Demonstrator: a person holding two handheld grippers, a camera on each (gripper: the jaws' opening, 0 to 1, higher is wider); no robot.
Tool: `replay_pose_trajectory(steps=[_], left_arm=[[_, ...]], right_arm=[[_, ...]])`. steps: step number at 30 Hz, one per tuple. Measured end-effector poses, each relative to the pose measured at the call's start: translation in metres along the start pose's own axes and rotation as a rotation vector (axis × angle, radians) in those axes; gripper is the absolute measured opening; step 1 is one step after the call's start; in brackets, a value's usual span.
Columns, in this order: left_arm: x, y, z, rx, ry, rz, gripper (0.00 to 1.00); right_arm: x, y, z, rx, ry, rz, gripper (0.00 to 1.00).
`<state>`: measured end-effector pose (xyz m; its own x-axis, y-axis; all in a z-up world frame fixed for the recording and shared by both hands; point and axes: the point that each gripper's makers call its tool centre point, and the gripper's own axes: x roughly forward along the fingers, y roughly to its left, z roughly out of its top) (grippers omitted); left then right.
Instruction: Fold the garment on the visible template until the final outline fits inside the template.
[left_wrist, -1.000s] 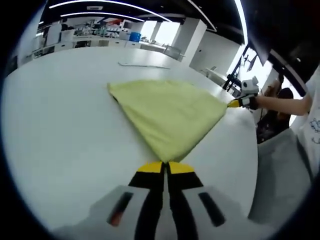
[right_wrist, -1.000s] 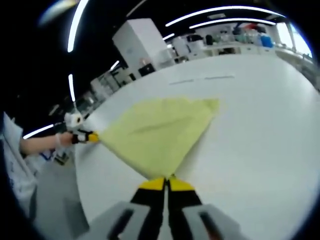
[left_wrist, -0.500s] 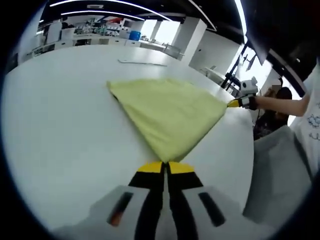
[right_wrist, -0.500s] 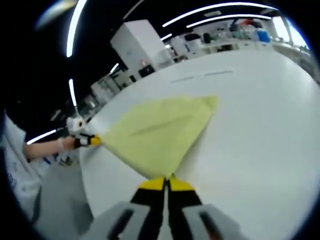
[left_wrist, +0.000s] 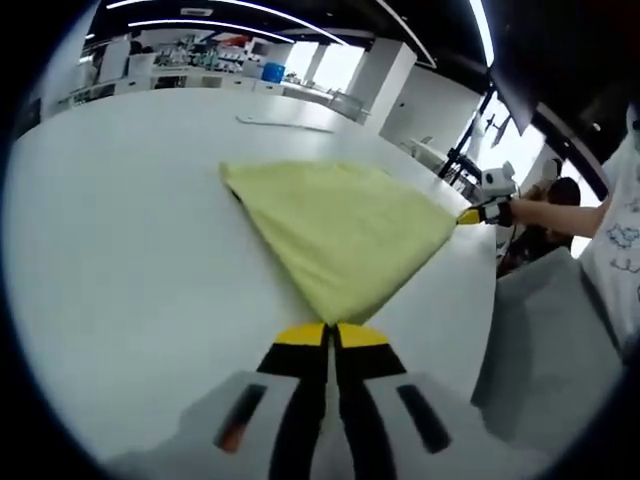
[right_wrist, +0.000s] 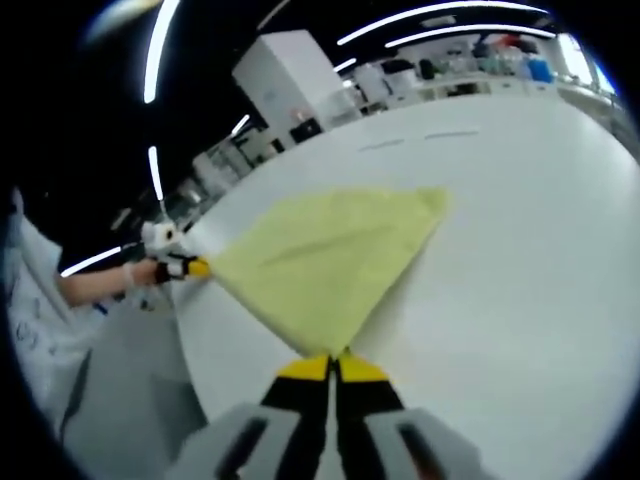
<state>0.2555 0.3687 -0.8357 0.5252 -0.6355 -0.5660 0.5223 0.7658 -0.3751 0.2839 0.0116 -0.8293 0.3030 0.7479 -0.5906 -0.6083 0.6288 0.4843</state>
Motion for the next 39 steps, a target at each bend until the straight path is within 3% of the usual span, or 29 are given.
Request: replay_pose_trajectory(steps=[8, 24, 31, 34, 39], left_arm=[[-0.005, -0.001, -0.009, -0.023, 0.0, -0.004, 0.0], [-0.006, -0.005, -0.004, -0.055, -0.025, 0.008, 0.02], [-0.019, -0.008, 0.012, -0.044, -0.097, 0.045, 0.21], [-0.023, -0.015, 0.019, -0.042, -0.126, 0.065, 0.34], [-0.028, -0.034, 0.032, -0.037, -0.153, 0.053, 0.5]], right_arm=[[-0.004, 0.006, -0.009, 0.0, 0.017, 0.008, 0.0], [-0.009, 0.014, 0.001, -0.036, -0.017, -0.005, 0.0], [-0.024, 0.015, 0.02, -0.061, -0.094, -0.027, 0.15], [-0.028, 0.02, 0.024, -0.078, -0.112, -0.036, 0.24], [-0.034, 0.041, 0.032, -0.118, -0.154, -0.029, 0.38]])
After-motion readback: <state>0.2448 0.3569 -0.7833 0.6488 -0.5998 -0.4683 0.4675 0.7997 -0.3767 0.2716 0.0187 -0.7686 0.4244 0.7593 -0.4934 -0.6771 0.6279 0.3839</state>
